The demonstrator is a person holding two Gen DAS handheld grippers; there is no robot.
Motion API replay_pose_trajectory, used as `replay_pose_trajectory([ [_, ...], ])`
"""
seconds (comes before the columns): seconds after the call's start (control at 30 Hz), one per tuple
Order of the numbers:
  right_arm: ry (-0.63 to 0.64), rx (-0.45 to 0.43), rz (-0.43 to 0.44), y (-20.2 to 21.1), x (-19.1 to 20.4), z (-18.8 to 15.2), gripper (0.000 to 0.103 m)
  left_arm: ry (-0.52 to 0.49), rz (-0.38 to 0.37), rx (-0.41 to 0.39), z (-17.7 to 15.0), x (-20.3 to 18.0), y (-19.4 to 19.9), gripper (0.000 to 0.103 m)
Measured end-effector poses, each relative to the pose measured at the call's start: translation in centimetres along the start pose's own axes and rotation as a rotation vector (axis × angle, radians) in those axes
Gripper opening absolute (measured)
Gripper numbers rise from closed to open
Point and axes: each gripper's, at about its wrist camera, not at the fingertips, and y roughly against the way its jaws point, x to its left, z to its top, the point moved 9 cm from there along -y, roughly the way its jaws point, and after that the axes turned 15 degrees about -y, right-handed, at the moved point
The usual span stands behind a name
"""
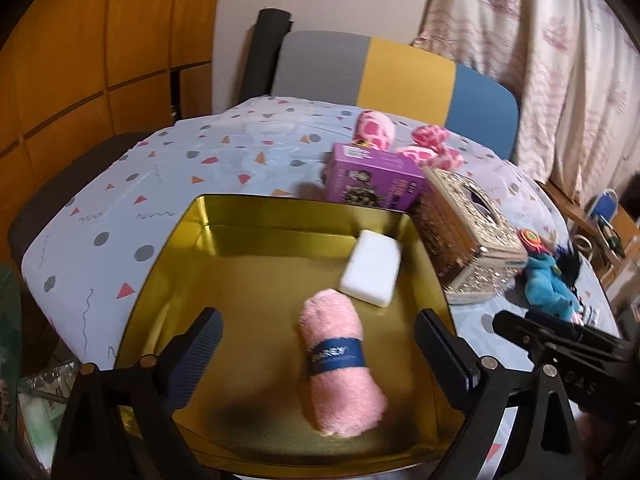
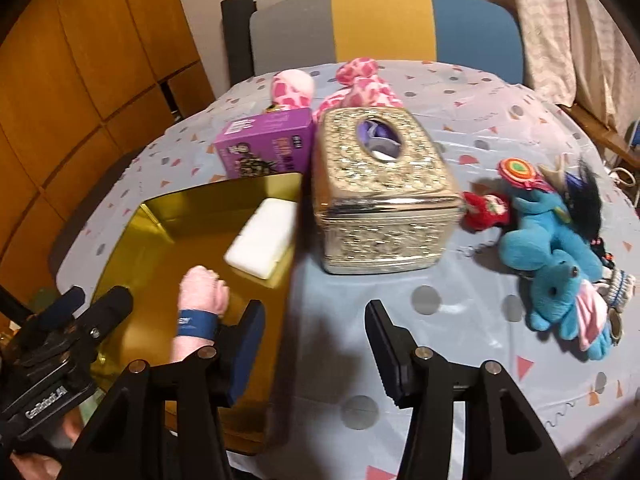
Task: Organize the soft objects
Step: 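Carry the pink towel roll to the gold tray and release it with the right tool, then grasp the tape roll with the right tool while the left tool reaches the blue plush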
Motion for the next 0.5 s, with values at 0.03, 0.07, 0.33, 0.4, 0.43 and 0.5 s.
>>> replay_pose_trajectory([
  [0.03,0.003,-0.012,-0.011,0.2,-0.4,0.1,0.053,-0.012,-0.004,-0.002,0.0,-0.4,0.1,0.097],
  [0.07,0.005,-0.020,-0.017,0.3,-0.7,0.2,0.053,-0.024,-0.006,-0.005,0.0,-0.8,0.1,0.097],
  [0.33,-0.045,-0.058,-0.065,1.2,-4.6,1.3,0.057,-0.096,-0.038,-0.002,0.2,-3.6,0.1,0.097],
  [0.4,-0.062,-0.064,-0.077,1.5,-5.7,1.5,0.057,-0.113,-0.041,-0.002,0.2,-4.3,0.1,0.097],
  [0.43,-0.072,-0.067,-0.087,1.6,-6.4,1.6,0.057,-0.120,-0.042,-0.001,0.2,-4.5,0.1,0.097],
  [0.5,-0.099,-0.075,-0.107,1.9,-8.1,2.0,0.057,-0.136,-0.052,0.005,0.1,-5.2,0.0,0.097],
])
